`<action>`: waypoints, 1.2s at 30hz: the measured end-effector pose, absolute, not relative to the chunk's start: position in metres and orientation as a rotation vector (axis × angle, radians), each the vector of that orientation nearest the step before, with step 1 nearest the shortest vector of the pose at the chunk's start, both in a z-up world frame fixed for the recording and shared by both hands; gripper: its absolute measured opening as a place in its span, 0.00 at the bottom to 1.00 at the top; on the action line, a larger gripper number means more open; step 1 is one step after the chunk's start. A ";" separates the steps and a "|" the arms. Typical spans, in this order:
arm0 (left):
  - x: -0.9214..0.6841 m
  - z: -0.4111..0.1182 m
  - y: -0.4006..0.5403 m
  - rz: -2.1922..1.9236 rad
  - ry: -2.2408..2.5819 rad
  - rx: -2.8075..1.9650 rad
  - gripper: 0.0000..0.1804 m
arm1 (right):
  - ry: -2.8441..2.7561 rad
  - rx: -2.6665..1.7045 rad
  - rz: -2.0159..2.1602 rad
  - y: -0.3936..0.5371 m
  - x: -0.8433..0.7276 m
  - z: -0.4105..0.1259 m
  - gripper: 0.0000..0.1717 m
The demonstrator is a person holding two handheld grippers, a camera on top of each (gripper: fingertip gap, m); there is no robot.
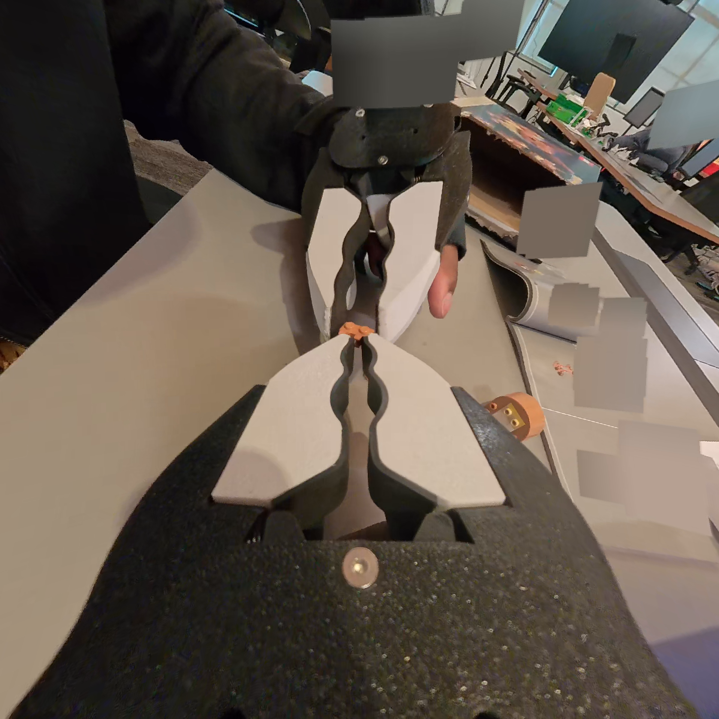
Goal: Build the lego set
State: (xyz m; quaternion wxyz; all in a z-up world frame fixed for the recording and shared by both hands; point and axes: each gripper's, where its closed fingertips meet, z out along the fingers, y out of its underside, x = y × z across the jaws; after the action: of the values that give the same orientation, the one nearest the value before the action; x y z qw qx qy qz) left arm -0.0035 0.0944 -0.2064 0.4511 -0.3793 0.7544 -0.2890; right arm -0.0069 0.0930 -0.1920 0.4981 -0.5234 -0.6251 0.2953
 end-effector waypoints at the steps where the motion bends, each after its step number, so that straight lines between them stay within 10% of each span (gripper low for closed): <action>1: -0.003 -0.206 0.093 -0.717 1.865 -0.926 0.12 | -1.521 -1.264 0.713 0.092 -0.007 -0.193 0.02; 36: -0.015 -0.222 0.122 -0.606 1.890 -1.166 0.15 | -1.431 -1.367 0.540 0.116 -0.005 -0.198 0.06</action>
State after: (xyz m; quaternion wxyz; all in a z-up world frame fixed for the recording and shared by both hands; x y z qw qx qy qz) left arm -0.0151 0.1222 -0.2216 0.4076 -0.4627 0.7497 -0.2403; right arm -0.0046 0.1162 -0.1985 0.5186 -0.5696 -0.5965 0.2253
